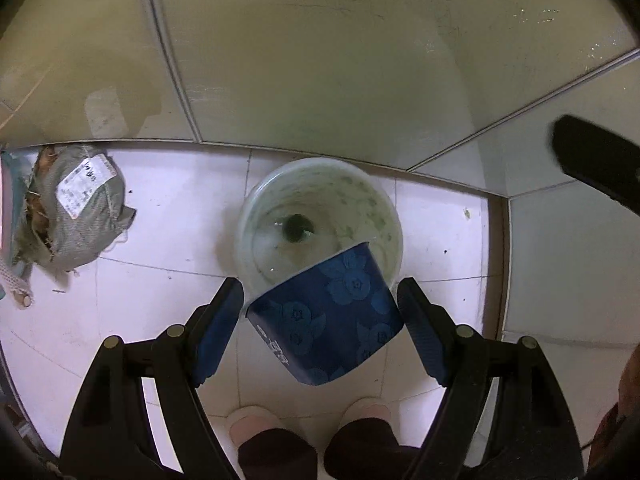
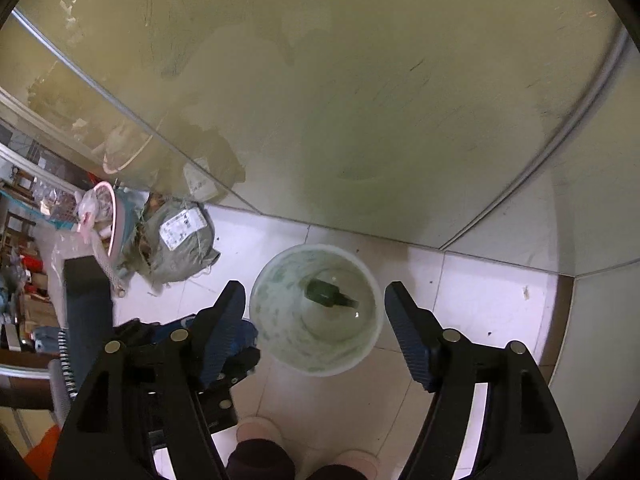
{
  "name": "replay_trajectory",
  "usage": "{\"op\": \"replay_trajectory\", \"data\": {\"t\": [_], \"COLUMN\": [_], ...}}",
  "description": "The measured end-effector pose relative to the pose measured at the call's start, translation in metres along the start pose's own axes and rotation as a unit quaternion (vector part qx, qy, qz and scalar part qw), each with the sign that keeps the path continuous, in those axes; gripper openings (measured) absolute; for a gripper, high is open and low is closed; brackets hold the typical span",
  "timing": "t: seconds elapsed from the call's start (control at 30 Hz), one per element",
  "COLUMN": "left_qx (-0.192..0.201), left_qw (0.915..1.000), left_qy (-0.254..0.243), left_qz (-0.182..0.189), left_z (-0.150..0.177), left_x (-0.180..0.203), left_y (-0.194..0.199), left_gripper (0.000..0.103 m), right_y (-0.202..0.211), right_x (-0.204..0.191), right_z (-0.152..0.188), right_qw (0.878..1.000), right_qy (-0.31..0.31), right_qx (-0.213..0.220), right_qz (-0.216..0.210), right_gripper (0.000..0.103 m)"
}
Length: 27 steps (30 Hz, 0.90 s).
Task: Collect trash
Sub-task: 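Open both tools to drop the cup and bottle into the bin, then raise both tools back toward the counter items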
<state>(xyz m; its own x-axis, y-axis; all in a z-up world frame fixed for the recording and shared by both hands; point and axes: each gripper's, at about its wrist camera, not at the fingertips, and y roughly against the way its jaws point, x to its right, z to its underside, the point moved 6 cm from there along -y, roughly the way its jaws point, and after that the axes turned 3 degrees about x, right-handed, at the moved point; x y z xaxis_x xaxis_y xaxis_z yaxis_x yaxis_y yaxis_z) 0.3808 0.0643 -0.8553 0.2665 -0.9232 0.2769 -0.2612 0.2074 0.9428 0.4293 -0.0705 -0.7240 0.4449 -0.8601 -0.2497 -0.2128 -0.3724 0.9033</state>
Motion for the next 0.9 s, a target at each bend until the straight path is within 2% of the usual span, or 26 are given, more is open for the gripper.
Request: {"op": "replay_trajectory", "data": {"t": [0.2, 0.33, 0.47, 0.63, 0.8, 0.9], "left_qx": [-0.006, -0.005, 0.008, 0.044, 0.089, 0.123], "left_qw": [0.9994, 0.9994, 0.9996, 0.9985, 0.9949, 0.9903], "left_qy": [-0.013, -0.028, -0.027, -0.029, -0.030, -0.041], "left_qz": [0.033, 0.019, 0.003, -0.017, -0.036, -0.049], "left_z": [-0.011, -0.013, -0.016, -0.026, -0.044, -0.056], "left_x": [0.019, 0.024, 0.029, 0.037, 0.050, 0.065], "left_y": [-0.011, -0.003, 0.033, 0.122, 0.227, 0.305], "left_gripper": [0.079, 0.079, 0.079, 0.079, 0.079, 0.079], "right_y": [0.026, 0.044, 0.070, 0.116, 0.191, 0.242], "right_x": [0.013, 0.015, 0.012, 0.000, -0.020, -0.033], "right_z": [-0.005, -0.006, -0.009, -0.020, -0.039, -0.053], "right_qw": [0.999, 0.998, 0.998, 0.997, 0.995, 0.994], "right_qy": [-0.030, -0.036, -0.035, -0.037, -0.037, -0.032], "right_qx": [0.027, 0.044, 0.052, 0.060, 0.084, 0.102], "right_qz": [-0.005, 0.002, 0.017, 0.026, 0.032, 0.037], "right_gripper": [0.069, 0.069, 0.069, 0.069, 0.069, 0.069]}}
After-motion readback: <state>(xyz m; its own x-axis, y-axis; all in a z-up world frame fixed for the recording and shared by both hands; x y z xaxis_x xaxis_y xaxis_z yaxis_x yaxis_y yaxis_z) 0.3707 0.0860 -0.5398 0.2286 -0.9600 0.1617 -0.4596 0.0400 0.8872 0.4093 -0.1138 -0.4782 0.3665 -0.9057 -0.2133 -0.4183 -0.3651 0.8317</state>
